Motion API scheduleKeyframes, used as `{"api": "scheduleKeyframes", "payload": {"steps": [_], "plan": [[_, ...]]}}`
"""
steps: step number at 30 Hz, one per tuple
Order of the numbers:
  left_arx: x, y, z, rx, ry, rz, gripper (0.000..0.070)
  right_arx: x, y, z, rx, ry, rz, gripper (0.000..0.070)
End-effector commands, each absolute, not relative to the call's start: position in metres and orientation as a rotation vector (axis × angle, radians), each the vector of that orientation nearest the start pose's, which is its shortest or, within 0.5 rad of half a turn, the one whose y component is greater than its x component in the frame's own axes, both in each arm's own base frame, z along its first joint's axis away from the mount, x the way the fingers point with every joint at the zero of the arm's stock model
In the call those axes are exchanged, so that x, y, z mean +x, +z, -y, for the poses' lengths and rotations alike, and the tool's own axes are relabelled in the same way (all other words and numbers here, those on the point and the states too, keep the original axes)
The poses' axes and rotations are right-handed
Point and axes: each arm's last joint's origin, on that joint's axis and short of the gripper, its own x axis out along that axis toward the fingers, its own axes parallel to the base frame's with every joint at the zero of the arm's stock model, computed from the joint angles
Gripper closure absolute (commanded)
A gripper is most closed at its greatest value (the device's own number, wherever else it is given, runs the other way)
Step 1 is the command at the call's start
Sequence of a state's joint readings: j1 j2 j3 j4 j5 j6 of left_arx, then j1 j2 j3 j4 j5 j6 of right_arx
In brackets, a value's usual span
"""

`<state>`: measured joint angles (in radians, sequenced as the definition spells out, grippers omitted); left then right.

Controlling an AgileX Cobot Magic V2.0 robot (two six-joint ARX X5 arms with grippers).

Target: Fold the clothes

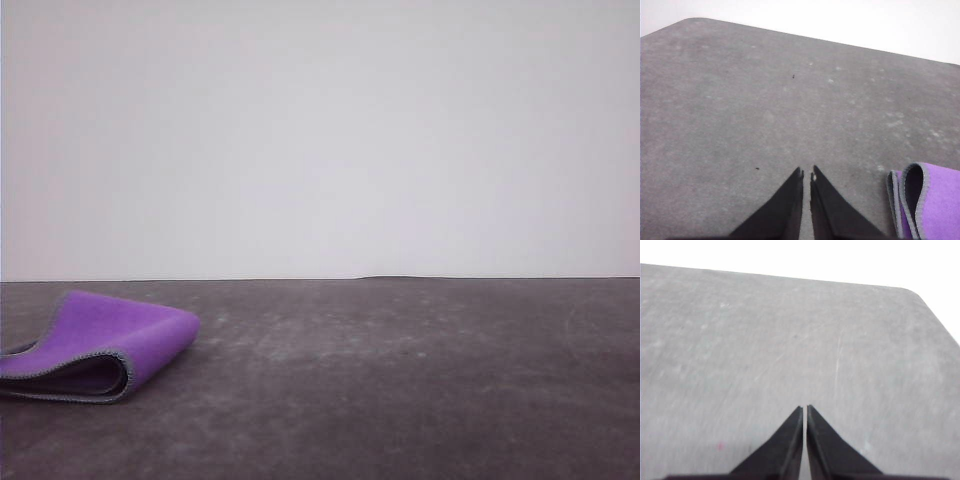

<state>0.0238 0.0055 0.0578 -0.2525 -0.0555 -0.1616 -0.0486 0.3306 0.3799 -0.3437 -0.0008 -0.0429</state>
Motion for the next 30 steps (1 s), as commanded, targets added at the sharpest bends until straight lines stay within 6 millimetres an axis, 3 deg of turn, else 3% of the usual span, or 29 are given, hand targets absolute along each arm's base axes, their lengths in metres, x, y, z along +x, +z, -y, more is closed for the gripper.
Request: {"api": "scheduleKeyframes", "payload": {"steps": [1,9,14,30], "plan": [[0.093,0.152,-0.004,-0.157,0.102,-0.223,0.0684,0.098,0.223,0.005,-0.013,-0.044,-0.263,0.0694],[0.093,0.152,-0.004,-0.157,0.102,-0.224,0.0684,0.088,0.180,0.004,0.025,-0.054,-0.238,0.0694],[0.093,0.152,-0.004,-0.157,0.102,-0.224,0.0684,0.090,0.164,0.004,0.028,-0.054,-0.264,0.0694],[0.093,0.152,-0.004,-0.157,0.102,-0.223,0.0684,0.090,0.153,0.005,0.020,-0.055,-0.271,0.0694]]}}
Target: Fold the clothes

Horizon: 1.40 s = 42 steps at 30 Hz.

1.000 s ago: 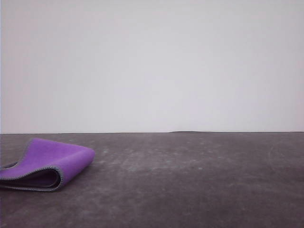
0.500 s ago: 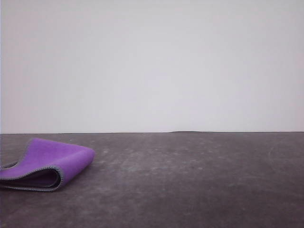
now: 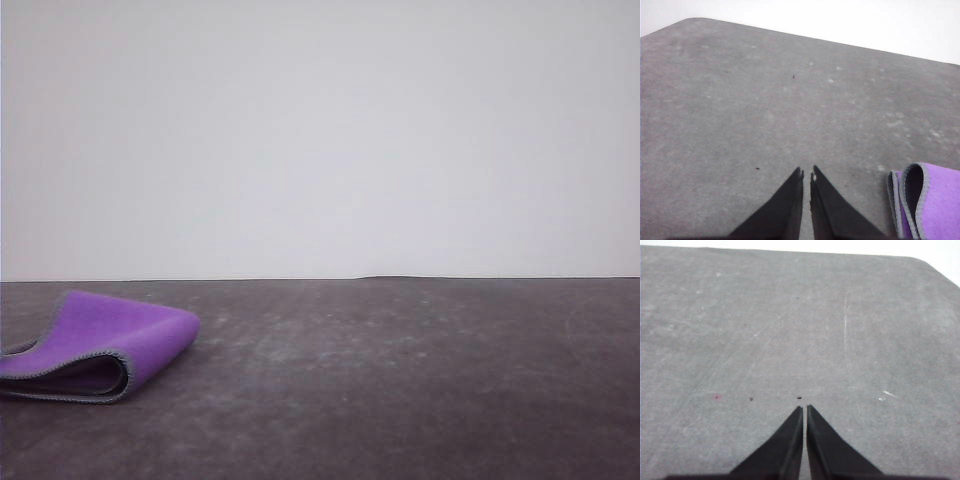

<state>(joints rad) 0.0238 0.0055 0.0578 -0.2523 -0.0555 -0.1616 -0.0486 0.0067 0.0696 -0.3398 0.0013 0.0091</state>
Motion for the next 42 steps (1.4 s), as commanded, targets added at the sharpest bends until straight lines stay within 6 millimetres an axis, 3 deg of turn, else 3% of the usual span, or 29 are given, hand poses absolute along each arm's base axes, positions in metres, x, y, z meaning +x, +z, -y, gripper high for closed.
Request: {"api": "scheduleKeyframes", "payload": {"steps": [1,42], "plan": [[0.0926,0.1520,-0.0039,-0.157,0.102,-0.224,0.0684,0.0900,0.1531,0.0046,0.016,-0.055,-0.271,0.0694],[0.0926,0.1519,-0.0040,-0.157,0.102,-0.224,0.0684,0.0901,0.1532,0.0045,0.003,-0.048,-0.269,0.0694]]}}
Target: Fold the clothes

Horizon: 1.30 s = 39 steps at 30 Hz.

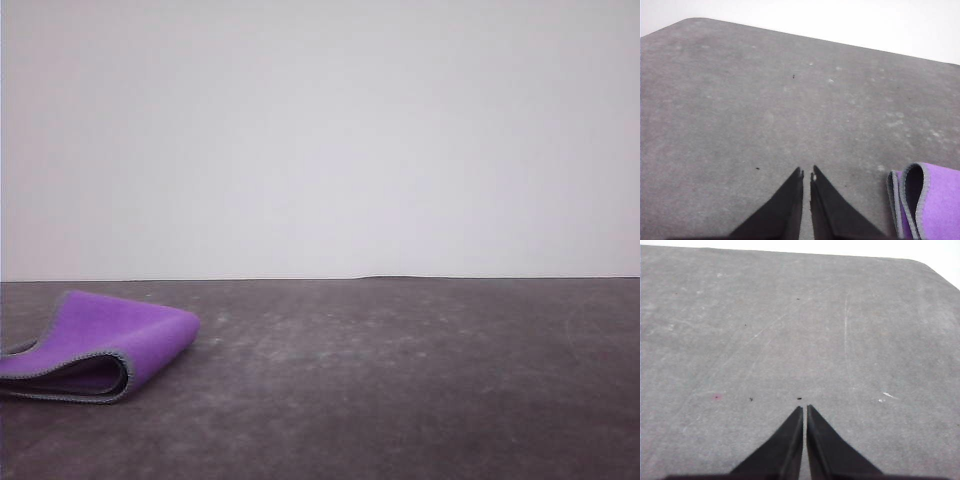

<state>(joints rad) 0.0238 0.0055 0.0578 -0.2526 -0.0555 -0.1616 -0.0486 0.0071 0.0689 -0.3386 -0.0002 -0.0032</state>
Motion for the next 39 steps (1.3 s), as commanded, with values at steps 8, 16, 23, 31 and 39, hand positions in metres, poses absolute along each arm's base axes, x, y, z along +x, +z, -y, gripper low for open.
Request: {"api": "scheduleKeyframes", "payload": {"steps": [8,16,23,31,39], "plan": [[0.0926,0.1519,-0.0040,-0.157,0.102,-0.224,0.0684,0.0901,0.1532,0.0045,0.003,-0.048,-0.269,0.0694],[0.0926,0.1519,-0.0039,-0.157,0.102,-0.224,0.0684,0.0901,0.1532,0.0045,0.003,-0.048,-0.269,0.0694],[0.0926,0.1519,-0.0039,-0.157,0.102,-0.224,0.0684,0.0901,0.1531,0.0045,0.003,-0.048,-0.269,0.0694],[0.0926,0.1519,-0.0039,-0.157,0.102,-0.224,0.0684,0.0901,0.1532,0.0045,0.003,-0.048,-0.269,0.0694],[0.0926,0.1519,-0.0039,-0.157,0.102,-0.224,0.0684,0.0901,0.1531,0.0045,0.003,-0.048,-0.269,0.0694]]}}
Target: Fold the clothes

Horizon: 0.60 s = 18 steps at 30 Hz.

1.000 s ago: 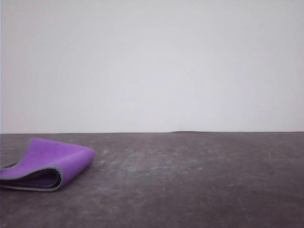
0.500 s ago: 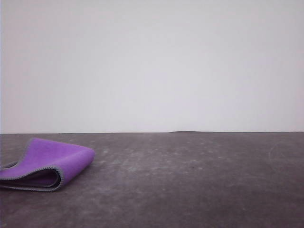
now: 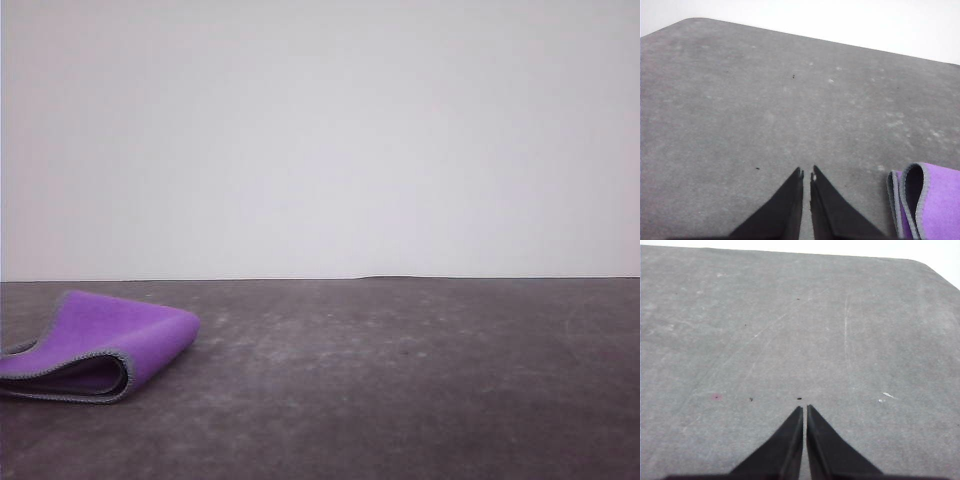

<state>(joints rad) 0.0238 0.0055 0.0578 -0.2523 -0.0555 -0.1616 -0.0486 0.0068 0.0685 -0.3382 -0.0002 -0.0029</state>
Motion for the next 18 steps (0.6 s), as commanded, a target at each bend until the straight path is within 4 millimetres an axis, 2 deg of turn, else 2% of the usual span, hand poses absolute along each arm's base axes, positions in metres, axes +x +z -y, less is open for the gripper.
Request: {"api": "scheduleKeyframes", "payload": {"steps": [1,18], "plan": [[0.0926,0.1519,-0.0039,-0.157,0.102,-0.224,0.0684,0.0901,0.1531,0.0045,0.003,-0.048,-0.269,0.0694],[0.0926,0.1519,-0.0039,-0.157,0.102,-0.224,0.0684,0.0901,0.1532,0.0045,0.003,-0.048,-0.269,0.0694]]}}
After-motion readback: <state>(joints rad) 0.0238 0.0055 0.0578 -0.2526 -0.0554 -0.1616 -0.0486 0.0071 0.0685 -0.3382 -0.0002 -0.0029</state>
